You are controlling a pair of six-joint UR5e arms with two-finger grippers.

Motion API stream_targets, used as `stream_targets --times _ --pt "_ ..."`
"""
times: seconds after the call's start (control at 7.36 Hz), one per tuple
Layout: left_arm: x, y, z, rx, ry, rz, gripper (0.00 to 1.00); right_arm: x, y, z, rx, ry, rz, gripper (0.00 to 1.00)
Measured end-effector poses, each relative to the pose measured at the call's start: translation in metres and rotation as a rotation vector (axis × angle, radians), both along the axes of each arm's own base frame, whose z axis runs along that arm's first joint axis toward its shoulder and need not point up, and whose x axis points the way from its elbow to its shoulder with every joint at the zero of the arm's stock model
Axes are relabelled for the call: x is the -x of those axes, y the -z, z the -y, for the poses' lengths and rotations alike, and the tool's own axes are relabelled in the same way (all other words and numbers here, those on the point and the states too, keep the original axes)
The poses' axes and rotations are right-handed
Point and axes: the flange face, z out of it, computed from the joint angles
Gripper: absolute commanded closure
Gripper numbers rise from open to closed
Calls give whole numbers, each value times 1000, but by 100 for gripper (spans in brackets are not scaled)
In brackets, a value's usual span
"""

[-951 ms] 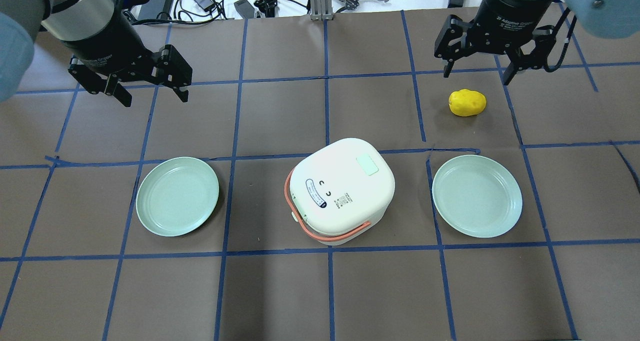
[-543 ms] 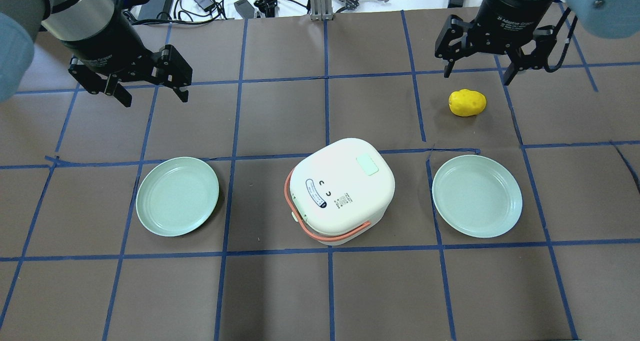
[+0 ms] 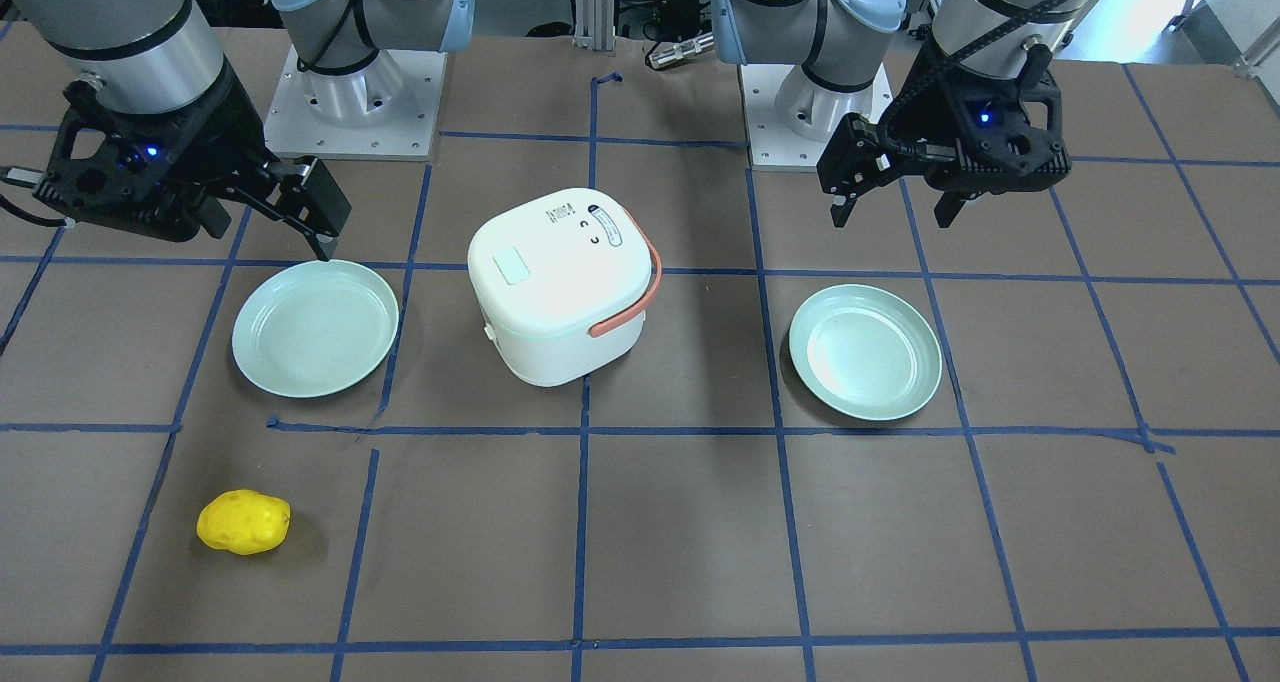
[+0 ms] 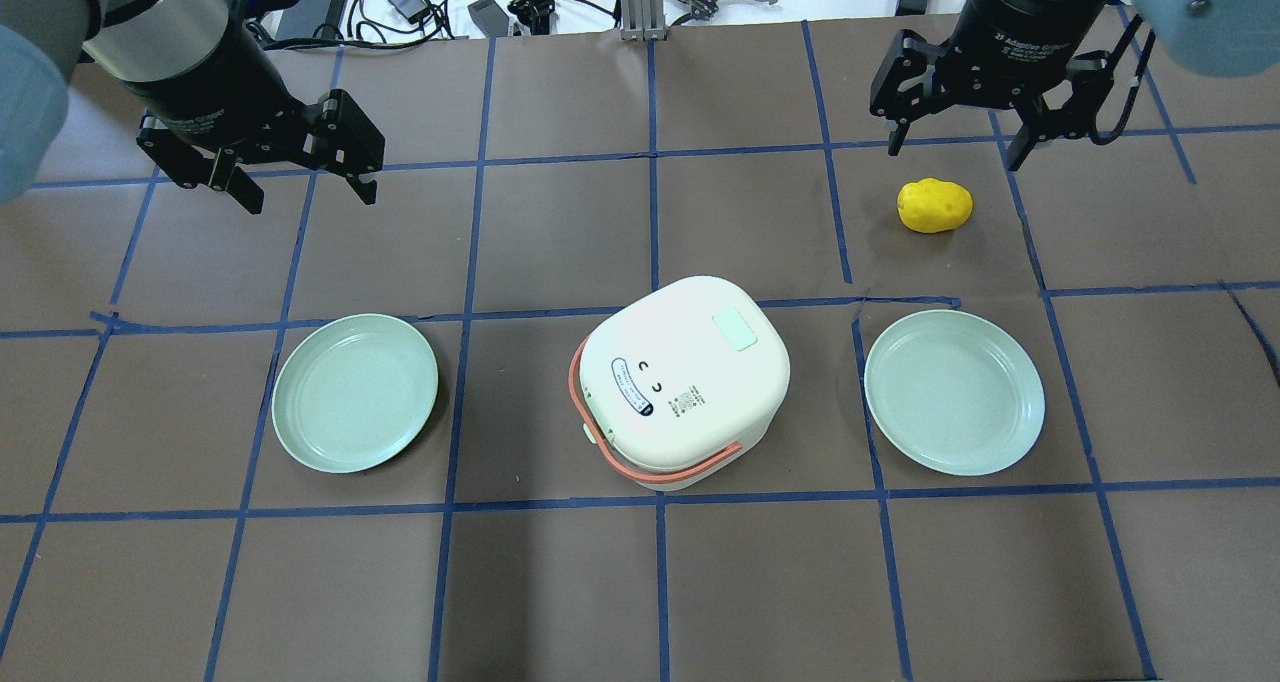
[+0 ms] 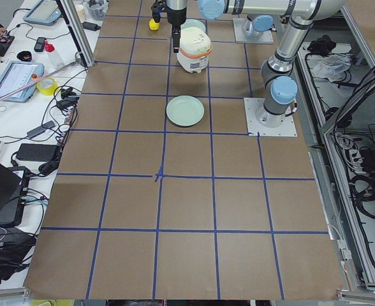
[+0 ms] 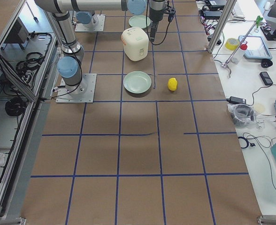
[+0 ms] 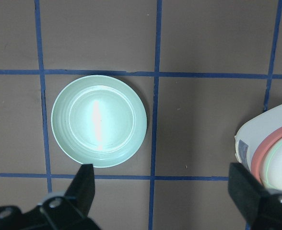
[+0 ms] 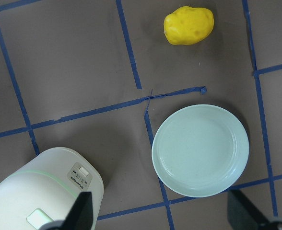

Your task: Press rice cooker button

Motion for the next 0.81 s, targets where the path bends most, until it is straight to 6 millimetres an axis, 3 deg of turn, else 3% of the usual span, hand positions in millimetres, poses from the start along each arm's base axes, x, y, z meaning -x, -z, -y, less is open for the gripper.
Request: stream_targets --times 0.14,0.27,0.41,0.81 --pt "0 0 0 0 0 0 0 0 0 0 1 -1 0 25" --pt "0 0 0 0 0 0 0 -1 -1 0 5 0 5 73" --pt "0 0 0 0 0 0 0 -3 -1 1 10 2 15 100" --pt "0 0 0 0 0 0 0 -21 5 1 -2 -11 72 100"
